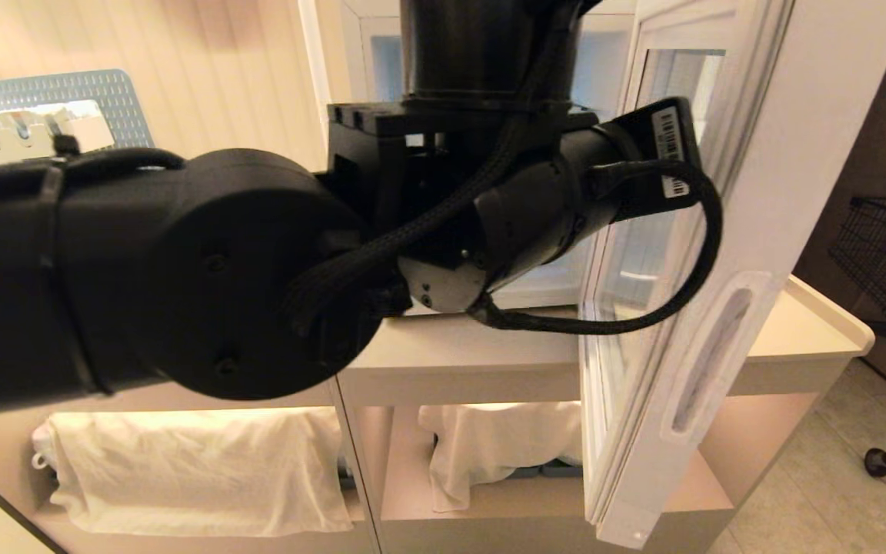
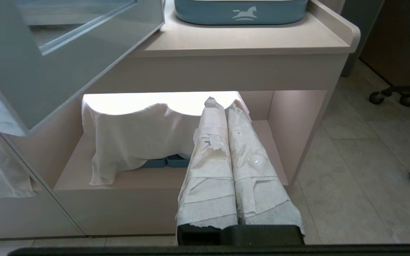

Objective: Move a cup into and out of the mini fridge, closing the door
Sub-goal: Open the freezer door

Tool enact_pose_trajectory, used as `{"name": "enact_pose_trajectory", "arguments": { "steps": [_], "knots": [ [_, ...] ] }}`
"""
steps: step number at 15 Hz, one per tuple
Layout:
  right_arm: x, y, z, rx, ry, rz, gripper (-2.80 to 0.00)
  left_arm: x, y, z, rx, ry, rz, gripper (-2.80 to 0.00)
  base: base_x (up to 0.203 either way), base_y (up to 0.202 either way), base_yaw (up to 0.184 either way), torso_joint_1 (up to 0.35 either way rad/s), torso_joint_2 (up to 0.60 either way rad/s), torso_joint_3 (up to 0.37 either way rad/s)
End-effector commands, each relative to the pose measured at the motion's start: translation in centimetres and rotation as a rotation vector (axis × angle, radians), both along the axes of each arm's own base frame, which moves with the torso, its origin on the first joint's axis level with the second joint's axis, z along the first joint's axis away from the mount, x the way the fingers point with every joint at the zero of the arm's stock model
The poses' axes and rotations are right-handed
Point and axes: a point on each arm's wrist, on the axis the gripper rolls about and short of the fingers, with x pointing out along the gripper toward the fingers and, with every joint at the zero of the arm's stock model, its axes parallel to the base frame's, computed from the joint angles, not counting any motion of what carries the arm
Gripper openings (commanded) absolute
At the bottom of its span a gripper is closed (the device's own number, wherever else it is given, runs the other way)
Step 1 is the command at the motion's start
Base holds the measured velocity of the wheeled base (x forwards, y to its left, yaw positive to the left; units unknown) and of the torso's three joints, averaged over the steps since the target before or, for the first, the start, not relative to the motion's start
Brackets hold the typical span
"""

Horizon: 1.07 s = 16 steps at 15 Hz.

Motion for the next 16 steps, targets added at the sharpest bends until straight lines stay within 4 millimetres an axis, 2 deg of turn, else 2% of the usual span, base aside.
{"name": "enact_pose_trajectory", "arguments": {
  "steps": [1, 6, 8, 9, 12, 13, 16],
  "knots": [
    [0.1, 0.0, -0.5, 0.000, 0.020, 0.000, -2.80, -0.5, -1.3, -0.3, -0.005, 0.003, -0.016, -2.80, 0.000, 0.000, 0.000, 0.000, 0.00, 0.000],
    [0.1, 0.0, -0.5, 0.000, 0.020, 0.000, -2.80, -3.0, -3.8, 0.2, -0.064, 0.020, -0.088, -2.80, 0.000, 0.000, 0.000, 0.000, 0.00, 0.000],
    [0.1, 0.0, -0.5, 0.000, 0.020, 0.000, -2.80, -3.0, -4.9, -0.8, -0.046, 0.031, -0.076, -2.80, 0.000, 0.000, 0.000, 0.000, 0.00, 0.000],
    [0.1, 0.0, -0.5, 0.000, 0.020, 0.000, -2.80, -2.8, -5.0, -1.0, -0.030, 0.021, -0.016, -2.80, 0.000, 0.000, 0.000, 0.000, 0.00, 0.000],
    [0.1, 0.0, -0.5, 0.000, 0.020, 0.000, -2.80, -3.1, -4.8, -1.6, -0.004, 0.030, 0.041, -2.80, 0.000, 0.000, 0.000, 0.000, 0.00, 0.000],
    [0.1, 0.0, -0.5, 0.000, 0.020, 0.000, -2.80, -2.5, -4.3, -2.0, 0.028, 0.024, 0.089, -2.80, 0.000, 0.000, 0.000, 0.000, 0.00, 0.000],
    [0.1, 0.0, -0.5, 0.000, 0.020, 0.000, -2.80, -0.1, -1.0, -2.8, 0.154, -0.014, 0.230, -2.80, 0.000, 0.000, 0.000, 0.000, 0.00, 0.000]
  ]
}}
